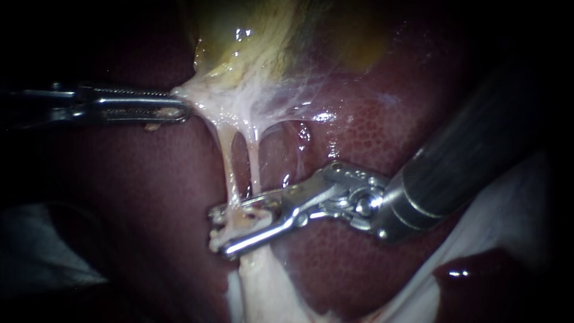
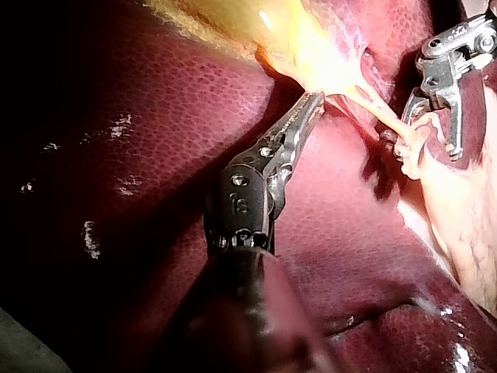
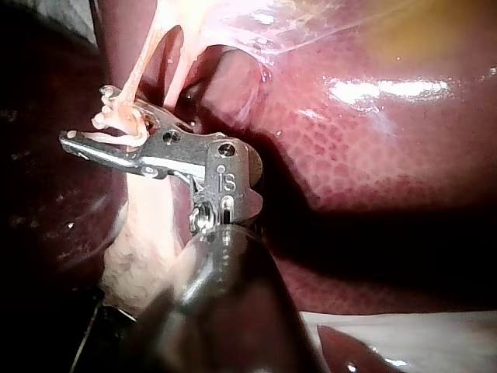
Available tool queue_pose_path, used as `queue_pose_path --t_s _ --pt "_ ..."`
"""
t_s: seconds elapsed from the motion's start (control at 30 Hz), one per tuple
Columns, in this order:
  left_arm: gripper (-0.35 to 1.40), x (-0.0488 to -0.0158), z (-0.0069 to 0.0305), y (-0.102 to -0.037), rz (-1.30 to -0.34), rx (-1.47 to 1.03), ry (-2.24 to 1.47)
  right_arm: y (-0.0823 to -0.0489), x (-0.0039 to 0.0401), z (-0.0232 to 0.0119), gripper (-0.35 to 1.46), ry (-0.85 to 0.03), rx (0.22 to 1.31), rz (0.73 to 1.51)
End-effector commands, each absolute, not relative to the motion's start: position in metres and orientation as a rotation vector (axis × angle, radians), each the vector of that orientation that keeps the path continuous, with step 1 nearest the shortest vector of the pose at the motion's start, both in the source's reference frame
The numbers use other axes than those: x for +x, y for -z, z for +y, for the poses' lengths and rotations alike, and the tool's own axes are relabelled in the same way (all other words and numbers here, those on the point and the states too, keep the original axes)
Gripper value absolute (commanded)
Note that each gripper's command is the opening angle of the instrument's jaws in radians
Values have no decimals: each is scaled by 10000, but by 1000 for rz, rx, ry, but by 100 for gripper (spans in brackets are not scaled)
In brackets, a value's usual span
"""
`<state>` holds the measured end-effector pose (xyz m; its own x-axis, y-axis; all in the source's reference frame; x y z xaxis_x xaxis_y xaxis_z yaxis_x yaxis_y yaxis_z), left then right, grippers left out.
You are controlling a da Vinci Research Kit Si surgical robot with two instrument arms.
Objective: Clipping second clip left tube
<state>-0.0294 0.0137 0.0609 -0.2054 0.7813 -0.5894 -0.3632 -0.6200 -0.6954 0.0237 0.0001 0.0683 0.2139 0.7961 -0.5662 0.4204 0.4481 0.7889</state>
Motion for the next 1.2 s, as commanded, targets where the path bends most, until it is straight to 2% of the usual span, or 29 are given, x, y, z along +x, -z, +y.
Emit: queue_pose_path --t_s 0.03,0.47,0.7,1.2 --pt "-35 -294 137 -609 -532 -1278 -1907 -682 240 -1 45 -363 1158 1415" --pt "-35 -294 137 -609 -532 -1278 -1907 -674 248 -3 43 -360 1149 1428" --pt "-35 -294 137 -609 -532 -1278 -1907 -666 243 1 35 -364 1152 1429" --pt "-35 -294 137 -609 -532 -1278 -1907 -654 236 10 -24 -369 1161 1431"
